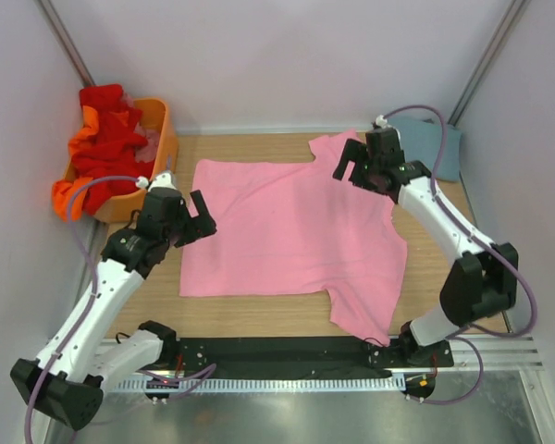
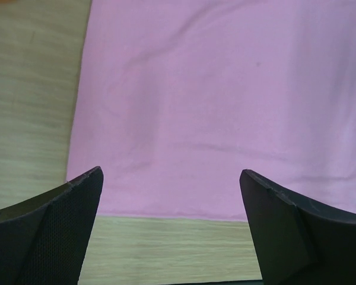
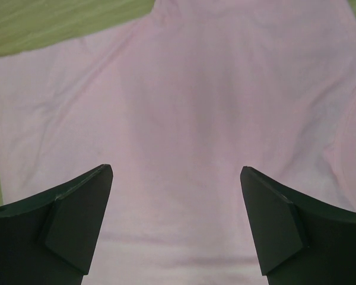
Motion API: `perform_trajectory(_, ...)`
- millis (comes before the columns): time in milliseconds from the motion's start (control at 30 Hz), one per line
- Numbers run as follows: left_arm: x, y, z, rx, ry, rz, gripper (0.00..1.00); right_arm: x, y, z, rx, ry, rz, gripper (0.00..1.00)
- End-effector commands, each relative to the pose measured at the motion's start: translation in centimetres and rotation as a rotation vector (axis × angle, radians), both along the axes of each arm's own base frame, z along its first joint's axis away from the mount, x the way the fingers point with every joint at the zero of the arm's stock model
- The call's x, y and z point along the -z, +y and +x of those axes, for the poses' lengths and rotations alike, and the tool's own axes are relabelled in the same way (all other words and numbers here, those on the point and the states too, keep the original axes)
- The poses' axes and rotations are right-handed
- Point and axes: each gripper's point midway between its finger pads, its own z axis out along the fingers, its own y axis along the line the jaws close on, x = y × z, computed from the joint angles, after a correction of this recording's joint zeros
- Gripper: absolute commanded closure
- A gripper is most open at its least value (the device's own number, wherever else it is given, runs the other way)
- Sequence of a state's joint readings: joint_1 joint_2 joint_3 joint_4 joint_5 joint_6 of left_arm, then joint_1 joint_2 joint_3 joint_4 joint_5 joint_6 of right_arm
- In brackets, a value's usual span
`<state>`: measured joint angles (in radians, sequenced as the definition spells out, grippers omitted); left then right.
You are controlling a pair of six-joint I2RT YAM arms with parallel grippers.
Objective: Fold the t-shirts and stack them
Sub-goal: Flatten the tshirt out
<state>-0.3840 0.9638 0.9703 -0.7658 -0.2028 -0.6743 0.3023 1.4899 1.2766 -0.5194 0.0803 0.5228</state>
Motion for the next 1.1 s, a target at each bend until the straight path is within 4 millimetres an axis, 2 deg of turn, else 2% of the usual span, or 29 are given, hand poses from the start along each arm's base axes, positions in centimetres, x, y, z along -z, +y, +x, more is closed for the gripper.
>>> perform_trajectory(0, -2.1, 1.6, -1.1, 0.121, -0.049, 0.156, 0.01, 1.0, -0.4, 4.1, -0.029, 0.053, -0.009, 0.05)
perform_trajectory(33, -2.1, 2.1, -1.3, 0.122, -0.054, 0.180, 0.00, -0.3, 0.0, 5.7, -0.032, 0.022, -0.004, 0.05)
perform_trajectory(67, -1.9, 2.4, -1.5, 0.120, -0.050, 0.195, 0.00, 0.7, 0.8, 6.5, -0.064, 0.046, 0.009, 0.05)
perform_trajectory(100, -1.7, 2.5, -1.7, 0.131, -0.049, 0.201, 0.00, 0.9, 1.0, 7.3, -0.067, 0.040, 0.013, 0.05)
perform_trajectory(167, -0.5, 2.1, -2.3, 0.165, -0.042, 0.187, 0.00, 0.0, 1.4, 9.5, -0.070, -0.006, 0.008, 0.05)
perform_trajectory(200, -0.2, 1.9, -2.1, 0.167, -0.054, 0.180, 0.00, 2.7, 1.4, 10.7, -0.062, 0.046, -0.014, 0.04)
perform_trajectory(233, 0.6, 2.0, -2.3, 0.161, -0.045, 0.178, 0.00, 1.0, 1.3, 12.7, -0.054, 0.002, -0.011, 0.04)
perform_trajectory(267, 0.4, 2.0, -2.2, 0.158, -0.054, 0.175, 0.00, 2.1, 1.2, 13.6, -0.055, 0.027, -0.022, 0.04)
perform_trajectory(300, 0.3, 2.1, -2.2, 0.155, -0.053, 0.178, 0.00, 5.1, 1.1, 14.9, -0.051, 0.076, -0.034, 0.05)
perform_trajectory(333, -0.1, 2.3, -2.1, 0.144, -0.064, 0.186, 0.00, 4.1, 1.4, 16.7, -0.059, 0.037, -0.021, 0.06)
perform_trajectory(367, -0.1, 2.5, -2.0, 0.138, -0.068, 0.192, 0.00, 4.3, 1.7, 17.9, -0.067, 0.014, -0.024, 0.06)
perform_trajectory(400, -0.2, 2.6, -1.8, 0.123, -0.075, 0.197, 0.00, 7.6, 1.7, 18.9, -0.076, 0.053, -0.045, 0.08)
perform_trajectory(433, -0.3, 2.7, -1.5, 0.089, -0.080, 0.180, 0.00, 6.3, 2.0, 20.4, -0.082, 0.010, -0.046, 0.08)
perform_trajectory(500, -0.3, 2.1, -0.1, 0.062, -0.098, 0.152, 0.00, 7.8, 1.0, 21.9, -0.052, 0.016, -0.103, 0.10)
perform_trajectory(567, -1.9, 0.8, 2.4, 0.034, -0.157, 0.090, 0.00, 9.4, -0.1, 23.0, -0.010, 0.033, -0.139, 0.11)
perform_trajectory(600, -1.2, 0.2, 3.9, 0.024, -0.137, 0.088, 0.00, 9.7, -0.7, 23.3, 0.012, 0.032, -0.150, 0.12)
perform_trajectory(667, -2.0, -1.0, 7.4, -0.005, -0.193, 0.054, 0.00, 10.4, -1.5, 23.5, 0.044, 0.025, -0.165, 0.12)
perform_trajectory(700, -1.7, -1.5, 8.7, -0.012, -0.193, 0.049, 0.00, 10.5, -2.3, 23.5, 0.077, 0.021, -0.194, 0.12)
perform_trajectory(733, 0.5, -2.2, 11.1, -0.014, -0.133, 0.052, 0.00, 11.2, -2.5, 23.4, 0.083, 0.024, -0.209, 0.13)
perform_trajectory(767, 0.9, -2.8, 12.9, -0.025, -0.129, 0.015, 0.01, 11.2, -2.8, 23.4, 0.088, 0.022, -0.218, 0.13)
perform_trajectory(800, 2.3, -3.4, 14.3, -0.019, -0.094, 0.003, 0.02, 11.6, -2.7, 23.4, 0.082, 0.024, -0.221, 0.12)
perform_trajectory(833, 4.4, -3.6, 17.1, -0.037, -0.049, 0.016, 0.03, 11.7, -2.7, 23.5, 0.083, 0.026, -0.225, 0.13)
perform_trajectory(867, 5.9, -3.7, 18.7, -0.048, -0.029, 0.022, 0.04, 12.5, -2.6, 23.5, 0.079, 0.038, -0.224, 0.13)
perform_trajectory(900, 5.0, -4.3, 21.1, -0.053, -0.057, -0.004, 0.04, 12.7, -2.4, 23.6, 0.070, 0.042, -0.215, 0.13)
perform_trajectory(933, 5.8, -3.8, 22.8, -0.070, -0.047, -0.007, 0.04, 12.6, -2.3, 23.8, 0.069, 0.035, -0.210, 0.13)
perform_trajectory(967, 10.4, -3.8, 24.0, -0.074, 0.041, 0.020, 0.05, 13.0, -2.2, 23.8, 0.070, 0.042, -0.202, 0.13)
perform_trajectory(1000, 11.3, -3.9, 25.1, -0.072, 0.059, 0.016, 0.05, 13.7, -1.9, 23.9, 0.060, 0.049, -0.196, 0.13)
perform_trajectory(1033, 10.5, -3.8, 27.6, -0.078, 0.031, 0.007, 0.05, 13.7, -1.9, 24.1, 0.057, 0.048, -0.195, 0.13)
perform_trajectory(1067, 13.8, -3.5, 28.0, -0.083, 0.103, 0.027, 0.05, 14.0, -1.9, 24.2, 0.063, 0.052, -0.193, 0.12)
